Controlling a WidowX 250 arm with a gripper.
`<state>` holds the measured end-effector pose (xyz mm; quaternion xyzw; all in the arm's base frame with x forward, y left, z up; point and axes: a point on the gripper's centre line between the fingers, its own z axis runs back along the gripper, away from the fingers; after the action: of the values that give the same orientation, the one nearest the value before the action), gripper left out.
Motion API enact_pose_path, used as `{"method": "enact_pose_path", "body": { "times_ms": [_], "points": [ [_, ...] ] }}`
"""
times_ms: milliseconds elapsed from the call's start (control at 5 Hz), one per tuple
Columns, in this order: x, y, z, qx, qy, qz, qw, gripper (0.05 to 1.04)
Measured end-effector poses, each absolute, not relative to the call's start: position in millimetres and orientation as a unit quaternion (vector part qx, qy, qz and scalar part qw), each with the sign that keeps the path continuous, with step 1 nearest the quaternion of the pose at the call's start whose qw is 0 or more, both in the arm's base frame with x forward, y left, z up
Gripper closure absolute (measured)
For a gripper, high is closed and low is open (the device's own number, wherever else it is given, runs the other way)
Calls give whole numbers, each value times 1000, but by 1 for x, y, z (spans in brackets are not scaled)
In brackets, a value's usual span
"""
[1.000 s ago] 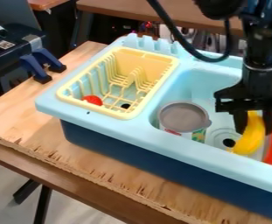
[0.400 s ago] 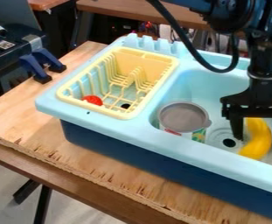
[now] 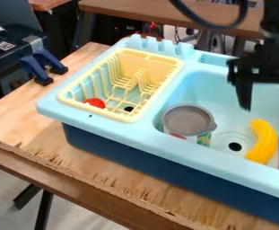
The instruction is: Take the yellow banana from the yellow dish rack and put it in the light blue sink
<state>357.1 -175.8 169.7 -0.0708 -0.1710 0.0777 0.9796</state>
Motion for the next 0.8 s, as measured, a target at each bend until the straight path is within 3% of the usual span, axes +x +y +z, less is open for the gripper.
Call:
{"method": "enact_pose_path", "body": {
  "times_ms": [200, 400, 800],
  "points": [
    [350, -167, 193, -64, -189, 49, 979, 75],
    [345, -158, 211, -66, -142, -36, 987, 75],
    [345, -157, 212, -66, -136, -42, 988, 76]
  ]
}}
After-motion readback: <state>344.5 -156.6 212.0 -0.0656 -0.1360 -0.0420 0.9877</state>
